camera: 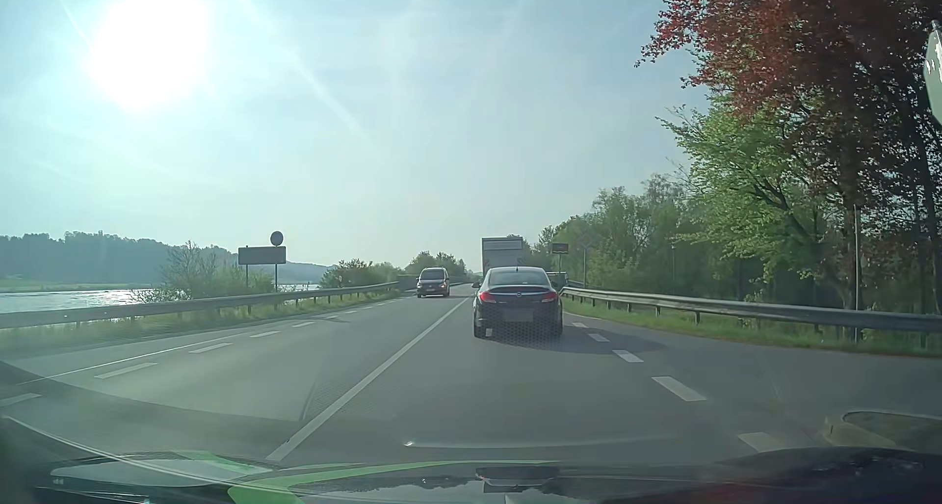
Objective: Follow the waypoints while adhering to traffic rules and regulations
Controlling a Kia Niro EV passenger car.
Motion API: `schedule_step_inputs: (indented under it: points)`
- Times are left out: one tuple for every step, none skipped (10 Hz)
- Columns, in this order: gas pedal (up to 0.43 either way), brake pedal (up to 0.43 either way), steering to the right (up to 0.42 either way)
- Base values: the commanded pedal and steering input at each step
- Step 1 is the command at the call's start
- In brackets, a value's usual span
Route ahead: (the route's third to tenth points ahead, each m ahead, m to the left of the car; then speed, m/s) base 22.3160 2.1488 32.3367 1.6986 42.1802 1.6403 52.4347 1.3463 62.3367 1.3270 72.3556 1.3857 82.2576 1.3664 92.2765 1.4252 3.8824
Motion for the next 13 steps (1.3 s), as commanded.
schedule_step_inputs:
  points:
    - [0.059,0.000,0.002]
    - [0.059,0.000,0.002]
    - [0.059,0.000,0.003]
    - [0.059,0.000,0.003]
    - [0.059,0.000,0.003]
    - [0.059,0.000,0.004]
    - [0.059,0.000,0.004]
    - [0.059,0.000,0.005]
    - [0.059,0.000,0.005]
    - [0.047,0.000,0.005]
    - [0.039,0.000,0.005]
    - [0.039,0.000,0.005]
    - [0.039,0.000,0.005]
